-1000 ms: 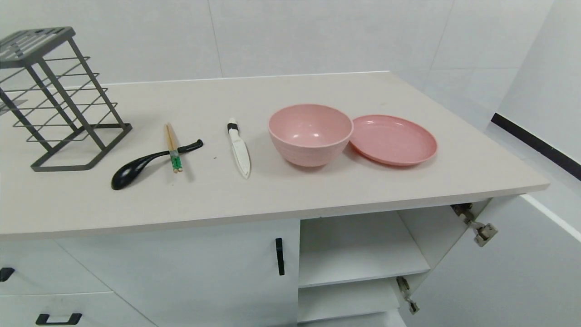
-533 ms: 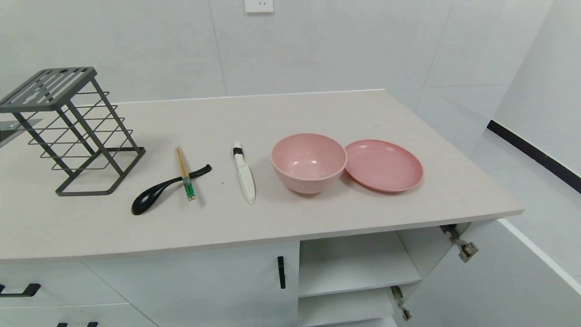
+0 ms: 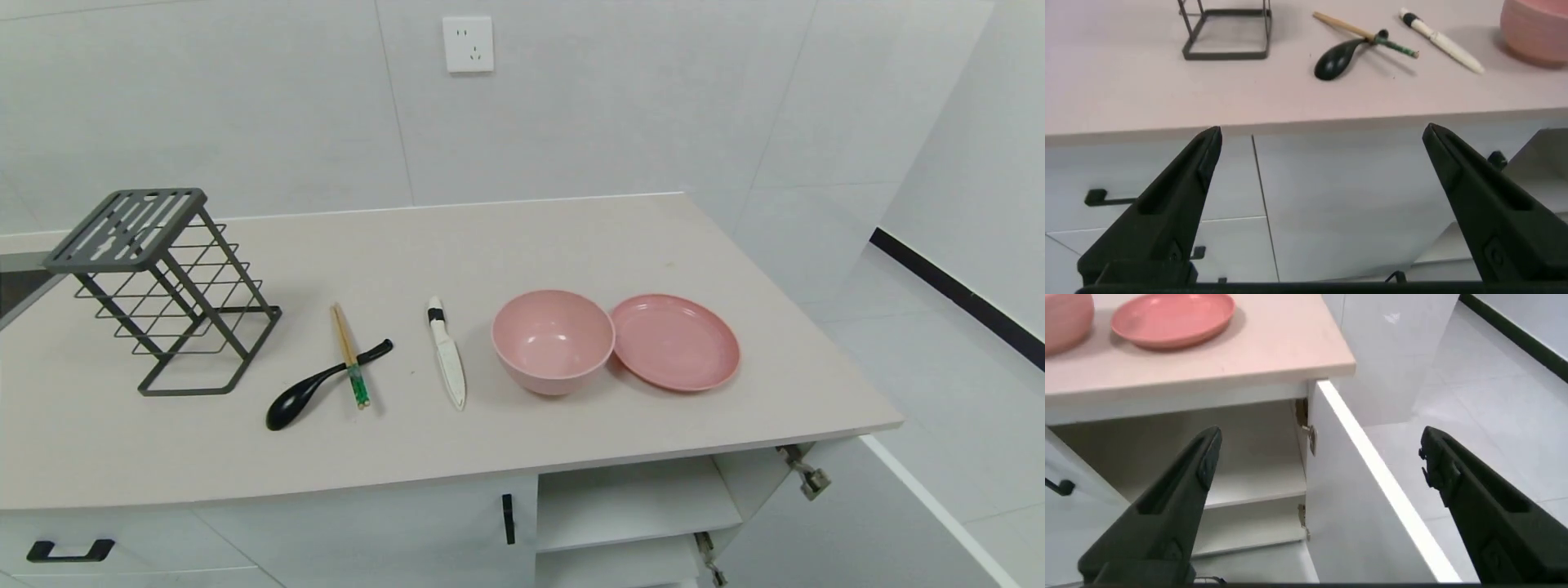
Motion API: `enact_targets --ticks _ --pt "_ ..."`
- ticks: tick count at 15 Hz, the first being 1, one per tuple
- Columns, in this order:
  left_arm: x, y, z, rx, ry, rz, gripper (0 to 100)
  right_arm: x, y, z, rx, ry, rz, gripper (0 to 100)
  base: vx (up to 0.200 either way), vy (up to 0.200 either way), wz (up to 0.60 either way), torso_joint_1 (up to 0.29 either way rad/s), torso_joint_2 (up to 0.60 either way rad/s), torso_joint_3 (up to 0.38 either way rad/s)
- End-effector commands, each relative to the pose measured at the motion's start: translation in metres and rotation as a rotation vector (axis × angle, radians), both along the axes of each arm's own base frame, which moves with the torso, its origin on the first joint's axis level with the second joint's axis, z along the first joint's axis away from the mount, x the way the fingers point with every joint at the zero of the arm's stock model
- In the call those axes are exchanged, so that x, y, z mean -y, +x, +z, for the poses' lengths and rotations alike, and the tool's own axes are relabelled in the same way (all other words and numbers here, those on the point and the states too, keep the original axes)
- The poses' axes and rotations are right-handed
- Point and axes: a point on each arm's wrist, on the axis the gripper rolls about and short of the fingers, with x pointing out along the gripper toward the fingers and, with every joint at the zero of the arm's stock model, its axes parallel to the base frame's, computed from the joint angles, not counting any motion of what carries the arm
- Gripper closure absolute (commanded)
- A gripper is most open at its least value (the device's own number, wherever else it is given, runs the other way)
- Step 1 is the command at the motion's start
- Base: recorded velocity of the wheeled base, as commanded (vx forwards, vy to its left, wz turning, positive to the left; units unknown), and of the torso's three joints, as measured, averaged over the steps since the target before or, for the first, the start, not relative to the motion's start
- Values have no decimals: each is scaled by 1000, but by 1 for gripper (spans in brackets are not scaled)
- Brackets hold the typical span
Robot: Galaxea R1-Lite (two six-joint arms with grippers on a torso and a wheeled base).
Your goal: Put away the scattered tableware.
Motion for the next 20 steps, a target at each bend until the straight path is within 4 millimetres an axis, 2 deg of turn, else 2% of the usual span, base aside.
enact_targets --ticks 1,10,15,18,20 --pt "0 0 0 -1 0 1 0 0 0 0 -1 0 1 0 0 0 0 300 -564 -271" --pt "0 0 0 -3 2 -1 0 0 0 0 -1 0 1 0 0 0 0 271 -528 -258" --pt "0 0 0 -3 5 1 0 0 0 0 1 -29 3 0 0 0 0 31 -64 -31" --pt "0 0 0 -3 6 -1 0 0 0 0 0 -40 2 0 200 0 0 -4 -6 -1" --pt "0 0 0 -1 0 2 0 0 0 1 4 -38 11 0 0 0 0 0 0 0"
